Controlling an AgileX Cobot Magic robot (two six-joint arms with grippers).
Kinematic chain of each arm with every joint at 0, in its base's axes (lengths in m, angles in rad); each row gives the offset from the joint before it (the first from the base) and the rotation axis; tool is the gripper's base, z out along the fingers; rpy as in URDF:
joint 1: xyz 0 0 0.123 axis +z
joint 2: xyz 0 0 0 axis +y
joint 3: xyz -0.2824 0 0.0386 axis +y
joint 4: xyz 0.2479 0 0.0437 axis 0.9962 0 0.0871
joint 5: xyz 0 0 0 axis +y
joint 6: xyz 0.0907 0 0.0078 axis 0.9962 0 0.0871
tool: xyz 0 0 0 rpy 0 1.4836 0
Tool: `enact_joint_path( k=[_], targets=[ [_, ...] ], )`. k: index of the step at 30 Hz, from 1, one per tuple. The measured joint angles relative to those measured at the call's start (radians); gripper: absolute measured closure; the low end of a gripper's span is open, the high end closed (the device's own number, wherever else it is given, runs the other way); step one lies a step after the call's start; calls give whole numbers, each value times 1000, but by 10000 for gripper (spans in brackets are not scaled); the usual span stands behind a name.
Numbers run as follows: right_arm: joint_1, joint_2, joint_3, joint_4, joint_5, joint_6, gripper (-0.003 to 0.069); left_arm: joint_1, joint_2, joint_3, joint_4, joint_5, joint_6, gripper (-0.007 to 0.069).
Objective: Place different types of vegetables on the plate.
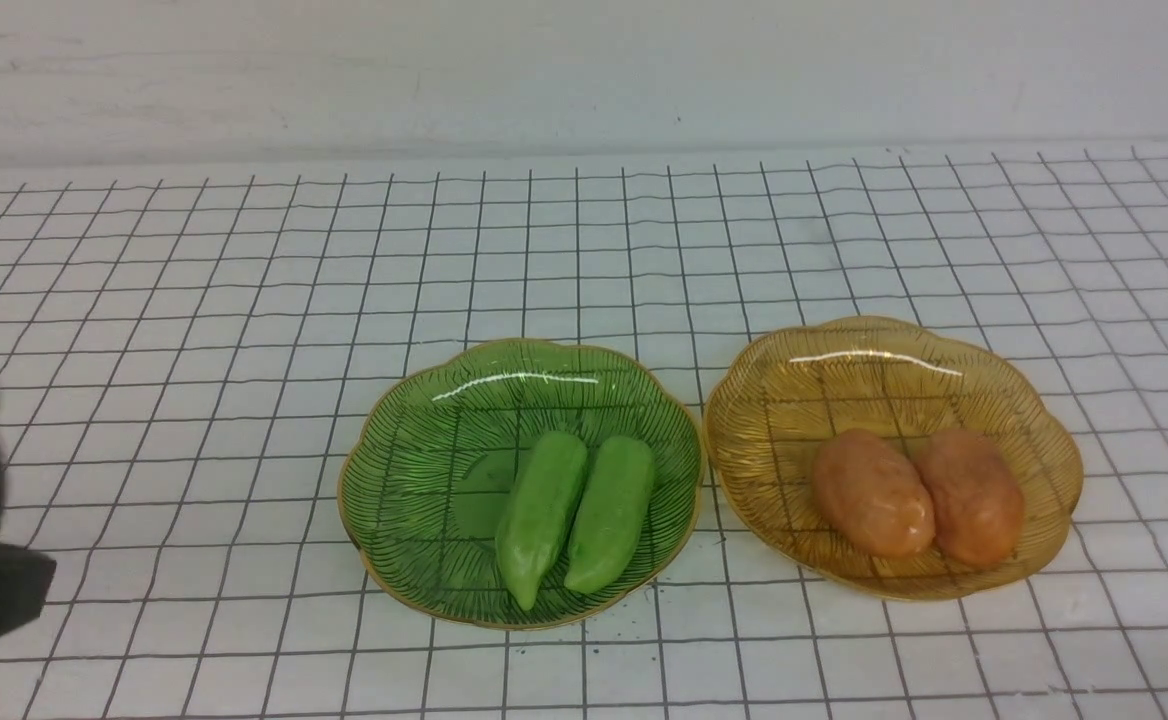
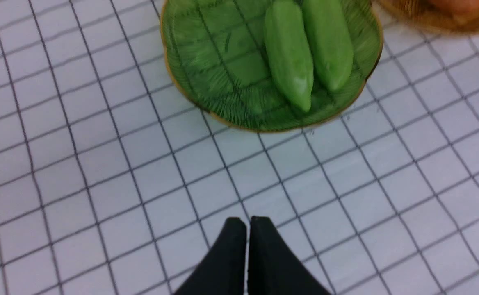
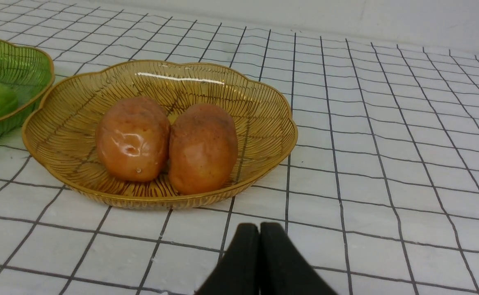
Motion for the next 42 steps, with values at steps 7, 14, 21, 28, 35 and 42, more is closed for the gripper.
enact_joint_path(
  k=[7, 14, 21, 28, 35, 42],
  targets=[
    [0, 0, 0, 0, 0, 0, 673, 0, -170, 315, -28, -444, -12, 632],
    [0, 0, 0, 0, 0, 0, 673, 0, -182, 452, -29, -572, -12, 632],
    [0, 0, 0, 0, -1, 0, 673, 0, -182, 488, -29, -529, -10, 632],
    [0, 0, 0, 0, -1, 0, 673, 4, -210, 586, -29, -642, -7, 632],
    [0, 0, 0, 0, -1, 0, 673, 172, -421, 866, -29, -775, 3, 632],
    [0, 0, 1, -1, -2, 0, 673, 403, -644, 921, -28, -770, 3, 632]
  ],
)
